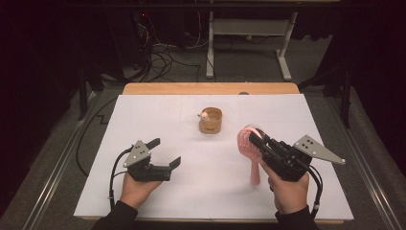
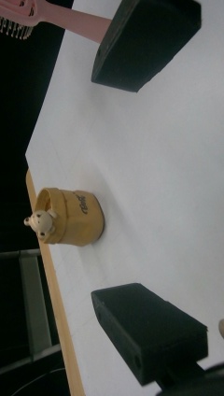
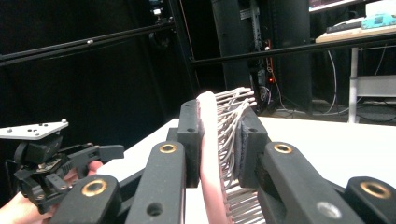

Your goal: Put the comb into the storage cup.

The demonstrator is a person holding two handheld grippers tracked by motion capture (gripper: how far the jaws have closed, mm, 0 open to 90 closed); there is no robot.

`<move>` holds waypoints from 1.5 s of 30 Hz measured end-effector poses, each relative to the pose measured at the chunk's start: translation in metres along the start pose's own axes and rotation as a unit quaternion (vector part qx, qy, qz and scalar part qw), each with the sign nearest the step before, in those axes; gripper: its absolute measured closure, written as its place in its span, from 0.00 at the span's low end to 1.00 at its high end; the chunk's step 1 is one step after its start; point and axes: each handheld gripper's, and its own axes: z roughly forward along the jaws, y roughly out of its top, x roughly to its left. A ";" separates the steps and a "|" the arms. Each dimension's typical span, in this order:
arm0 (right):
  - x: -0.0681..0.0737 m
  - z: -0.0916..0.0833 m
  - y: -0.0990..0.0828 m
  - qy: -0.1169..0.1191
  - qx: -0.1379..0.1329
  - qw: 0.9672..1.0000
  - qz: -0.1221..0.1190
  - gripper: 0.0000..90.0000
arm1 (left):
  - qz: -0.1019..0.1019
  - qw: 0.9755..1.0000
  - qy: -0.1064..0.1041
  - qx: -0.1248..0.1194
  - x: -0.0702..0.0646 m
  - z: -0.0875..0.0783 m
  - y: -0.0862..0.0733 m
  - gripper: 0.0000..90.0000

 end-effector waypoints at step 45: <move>-0.014 0.021 0.015 -0.025 -0.008 1.000 0.003 0.86 | -0.004 1.000 0.021 -0.003 0.019 -0.024 -0.031 0.00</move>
